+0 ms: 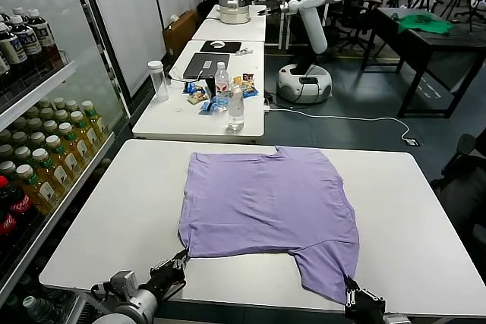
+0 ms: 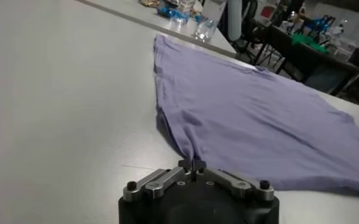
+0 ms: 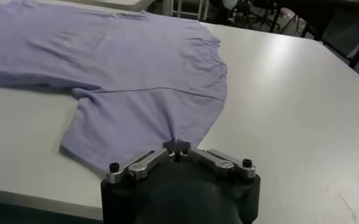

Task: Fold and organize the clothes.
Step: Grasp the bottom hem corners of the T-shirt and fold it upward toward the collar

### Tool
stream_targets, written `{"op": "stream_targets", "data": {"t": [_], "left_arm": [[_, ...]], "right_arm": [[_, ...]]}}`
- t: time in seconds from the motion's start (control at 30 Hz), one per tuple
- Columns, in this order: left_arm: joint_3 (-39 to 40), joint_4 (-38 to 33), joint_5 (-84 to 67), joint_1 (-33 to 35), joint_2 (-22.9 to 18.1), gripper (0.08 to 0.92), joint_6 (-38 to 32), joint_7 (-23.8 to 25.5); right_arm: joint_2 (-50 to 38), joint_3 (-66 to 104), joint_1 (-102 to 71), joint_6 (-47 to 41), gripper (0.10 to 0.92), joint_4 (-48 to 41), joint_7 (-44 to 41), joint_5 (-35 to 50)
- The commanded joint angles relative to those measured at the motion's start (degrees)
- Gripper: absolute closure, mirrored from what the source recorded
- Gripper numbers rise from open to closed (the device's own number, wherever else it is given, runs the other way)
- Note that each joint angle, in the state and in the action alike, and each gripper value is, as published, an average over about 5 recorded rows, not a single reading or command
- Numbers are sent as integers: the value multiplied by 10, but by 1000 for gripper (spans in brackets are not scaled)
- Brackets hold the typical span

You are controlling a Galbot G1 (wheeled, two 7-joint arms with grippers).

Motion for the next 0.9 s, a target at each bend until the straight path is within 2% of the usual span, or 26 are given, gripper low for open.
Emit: {"op": "stream_targets", "data": {"t": [0.03, 0.33, 0.9], "left_arm": [[-5, -15, -33, -2, 0, 915, -13, 4], [-32, -49, -100, -11, 9, 915, -39, 7], [-9, 26, -125, -108, 27, 915, -48, 6]], "right_arm": [[-4, 22, 5, 9, 919, 31, 0, 34], [-37, 62, 66, 15, 919, 46, 10, 106], [-108, 17, 279, 12, 919, -89, 27, 137]]}}
